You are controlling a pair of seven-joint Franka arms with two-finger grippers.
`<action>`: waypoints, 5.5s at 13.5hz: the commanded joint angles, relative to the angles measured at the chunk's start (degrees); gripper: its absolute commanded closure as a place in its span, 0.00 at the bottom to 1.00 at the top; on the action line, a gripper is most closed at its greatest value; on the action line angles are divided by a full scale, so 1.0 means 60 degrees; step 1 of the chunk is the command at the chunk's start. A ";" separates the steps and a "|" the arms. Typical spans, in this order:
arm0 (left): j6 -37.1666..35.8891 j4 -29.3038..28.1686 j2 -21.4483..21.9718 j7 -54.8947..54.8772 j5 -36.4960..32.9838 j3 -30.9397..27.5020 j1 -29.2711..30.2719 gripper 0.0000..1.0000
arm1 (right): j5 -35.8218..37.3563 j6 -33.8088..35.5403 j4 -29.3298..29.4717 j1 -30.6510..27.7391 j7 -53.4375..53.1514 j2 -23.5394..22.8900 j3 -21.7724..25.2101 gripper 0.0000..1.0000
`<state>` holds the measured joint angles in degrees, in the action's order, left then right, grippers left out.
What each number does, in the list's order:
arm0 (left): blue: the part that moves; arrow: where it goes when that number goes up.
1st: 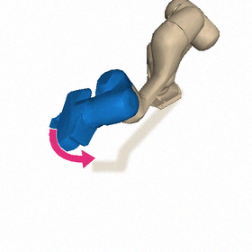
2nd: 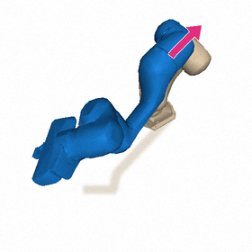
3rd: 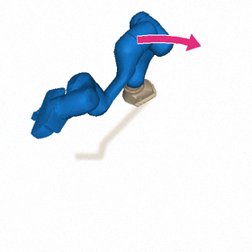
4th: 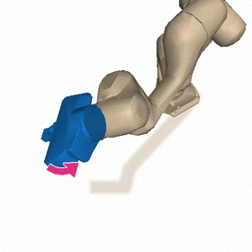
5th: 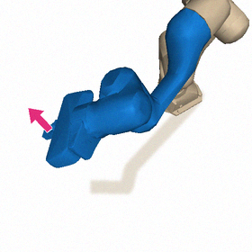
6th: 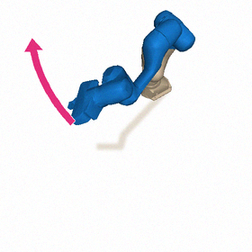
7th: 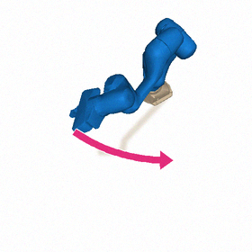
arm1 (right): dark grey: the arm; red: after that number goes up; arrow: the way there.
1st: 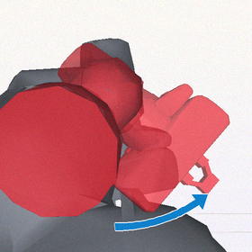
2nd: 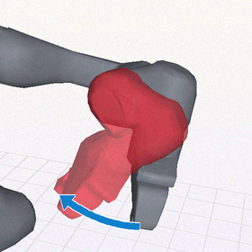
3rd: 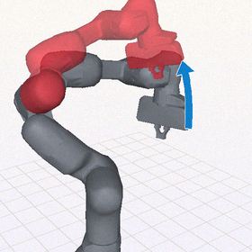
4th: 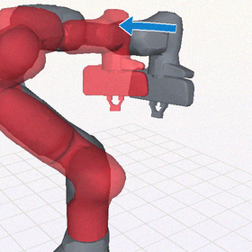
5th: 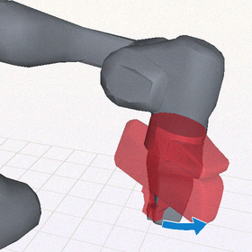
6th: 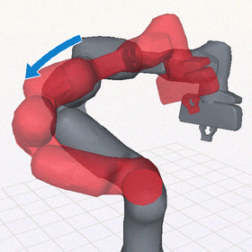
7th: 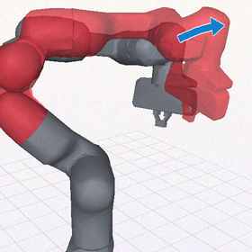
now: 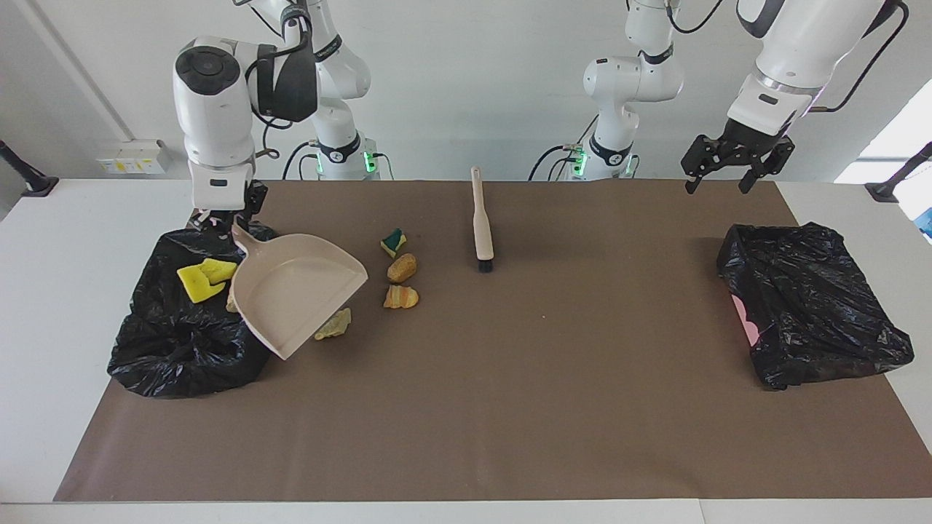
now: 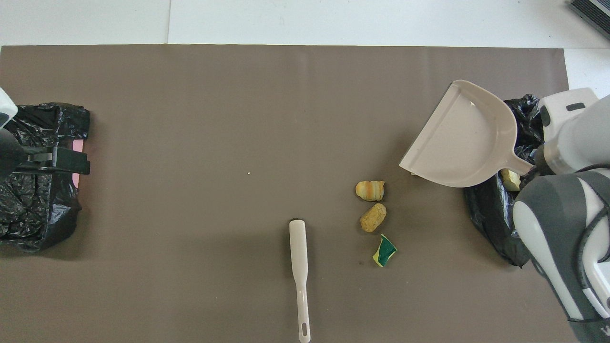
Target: Sweep and dump trash in bin
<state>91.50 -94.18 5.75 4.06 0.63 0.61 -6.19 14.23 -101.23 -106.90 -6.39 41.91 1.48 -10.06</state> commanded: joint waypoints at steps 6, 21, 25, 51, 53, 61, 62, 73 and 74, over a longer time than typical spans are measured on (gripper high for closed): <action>-0.0910 0.0404 0.0199 -0.0017 -0.0090 -0.0029 0.0122 0.00 | -0.1696 -0.0149 0.0560 0.1897 -0.6346 -0.1240 0.0021 1.00; -0.0925 0.0404 0.0199 -0.0031 -0.0090 -0.0132 0.0225 0.00 | -0.2489 -0.2216 0.4750 0.4961 -1.3079 -0.6047 0.0021 1.00; -0.0881 0.0404 0.0199 -0.0017 -0.0119 -0.0161 0.0064 0.00 | -0.2503 -0.2172 0.4518 0.5092 -1.3137 -0.5872 0.0021 0.00; -0.0910 0.0390 0.0199 -0.0031 -0.0075 0.0279 0.1617 0.00 | -0.3543 -0.4442 -0.4390 0.7964 -1.4382 0.0428 -0.0038 0.29; -0.0910 0.0404 0.0199 -0.0031 -0.0090 0.0279 0.1617 0.00 | -0.3529 -0.4529 -0.4390 0.7978 -1.4382 0.0267 -0.0038 0.33; -0.0982 0.0390 0.0214 -0.0089 -0.0075 0.0293 0.1573 0.00 | -0.3529 -0.4589 -0.4390 0.8198 -1.4368 -0.0129 -0.0038 0.45; -0.1143 0.0390 0.0214 -0.0076 -0.0075 0.0337 0.1486 0.00 | -0.3529 -0.4589 -0.4390 0.8198 -1.4324 -0.0144 -0.0038 0.53; 0.1254 -0.0372 -0.0268 0.0071 0.0393 0.0528 0.0036 0.00 | -0.3543 -0.2088 -0.3525 0.7395 -1.4252 0.0688 0.0021 1.00; 0.1475 -0.0358 -0.0487 0.0115 0.0408 0.0528 -0.0023 0.00 | -0.3543 -0.1562 -0.3525 0.7045 -1.4077 0.0967 0.0035 1.00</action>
<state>96.96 -95.41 4.49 4.30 2.24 4.50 -5.03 -5.79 -115.08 -127.81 39.18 -43.55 3.22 -9.79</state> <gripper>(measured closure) 0.000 0.749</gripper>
